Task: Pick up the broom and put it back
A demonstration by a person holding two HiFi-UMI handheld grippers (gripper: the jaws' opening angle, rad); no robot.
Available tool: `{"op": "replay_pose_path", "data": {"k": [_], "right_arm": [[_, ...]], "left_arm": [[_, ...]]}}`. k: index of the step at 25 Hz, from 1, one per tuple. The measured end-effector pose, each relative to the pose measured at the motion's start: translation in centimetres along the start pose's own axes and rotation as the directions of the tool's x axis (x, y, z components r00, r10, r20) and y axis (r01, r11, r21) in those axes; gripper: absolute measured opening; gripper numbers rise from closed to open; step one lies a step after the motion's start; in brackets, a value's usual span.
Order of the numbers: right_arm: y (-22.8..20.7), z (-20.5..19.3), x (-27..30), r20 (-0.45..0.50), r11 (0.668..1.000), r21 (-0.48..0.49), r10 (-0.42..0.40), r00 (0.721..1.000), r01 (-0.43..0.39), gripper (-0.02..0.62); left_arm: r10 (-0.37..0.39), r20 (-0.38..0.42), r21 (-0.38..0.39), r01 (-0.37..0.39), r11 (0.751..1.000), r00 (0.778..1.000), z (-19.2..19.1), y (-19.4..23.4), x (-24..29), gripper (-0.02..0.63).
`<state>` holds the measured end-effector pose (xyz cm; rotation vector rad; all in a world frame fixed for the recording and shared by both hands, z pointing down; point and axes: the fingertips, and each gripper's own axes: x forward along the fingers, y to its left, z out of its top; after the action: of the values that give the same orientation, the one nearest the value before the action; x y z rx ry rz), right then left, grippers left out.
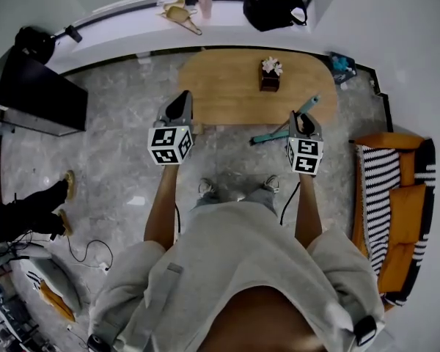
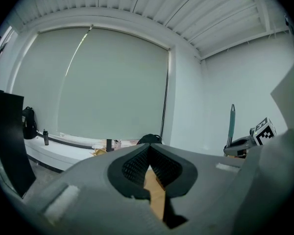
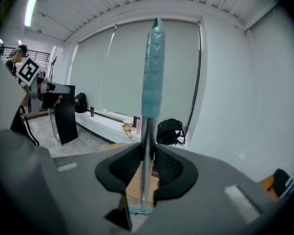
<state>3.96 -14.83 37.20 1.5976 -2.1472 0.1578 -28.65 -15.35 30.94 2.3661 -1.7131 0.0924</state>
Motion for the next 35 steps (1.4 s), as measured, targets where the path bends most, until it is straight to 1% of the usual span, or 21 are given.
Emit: {"op": "replay_pose_path", "data": {"k": [3,9,12,15,19,29,31,35], "right_arm": [[3.2,0.3,-0.2,-0.006,1.0,0.006,0.001,1.0,0.0,0.091],[7.8,-0.1,-0.3,-0.03,1.0,0.005,0.006,1.0,-0.006,0.091],[9.4,-0.4,0.0,-0.034,1.0,0.005,0.026,0.999,-0.026,0.091],[9.8,-1.2,0.6,-0.04,0.999,0.016,0.048,0.998,-0.047,0.091],[9.9,-2.5,2.0,-0.047,0.997,0.018,0.081,0.996,-0.081,0.091],[10.8,-6.7,4.1,-0.057,0.983,0.03,0.182,0.982,-0.18,0.089],[11.1,-7.4,4.4,-0.059,0.982,0.038,0.187,0.981,-0.185,0.089],[11.2,-9.4,5.6,-0.066,0.986,0.048,0.161,0.985,-0.158,0.089]], "left_arm": [[-0.026,-0.012,-0.006,0.026,1.0,1.0,-0.5,1.8,-0.9,0.003],[-0.086,-0.056,-0.005,0.085,0.996,0.995,-2.3,3.1,-1.7,0.003],[-0.1,-0.086,-0.01,0.099,0.995,0.991,-3.9,3.1,-1.4,0.003],[-0.107,-0.11,-0.015,0.106,0.994,0.988,-5.4,2.2,-0.8,0.003],[-0.085,-0.148,-0.006,0.085,0.996,0.985,-7.5,0.9,0.0,0.003],[-0.015,-0.206,-0.013,0.012,1.0,0.978,-12.2,-0.9,0.1,0.003],[-0.005,-0.209,-0.026,0.0,1.0,0.978,-13.1,-0.9,0.1,0.003],[0.005,-0.21,-0.057,-0.017,0.998,0.978,-15.3,-0.8,0.4,0.003]]}}
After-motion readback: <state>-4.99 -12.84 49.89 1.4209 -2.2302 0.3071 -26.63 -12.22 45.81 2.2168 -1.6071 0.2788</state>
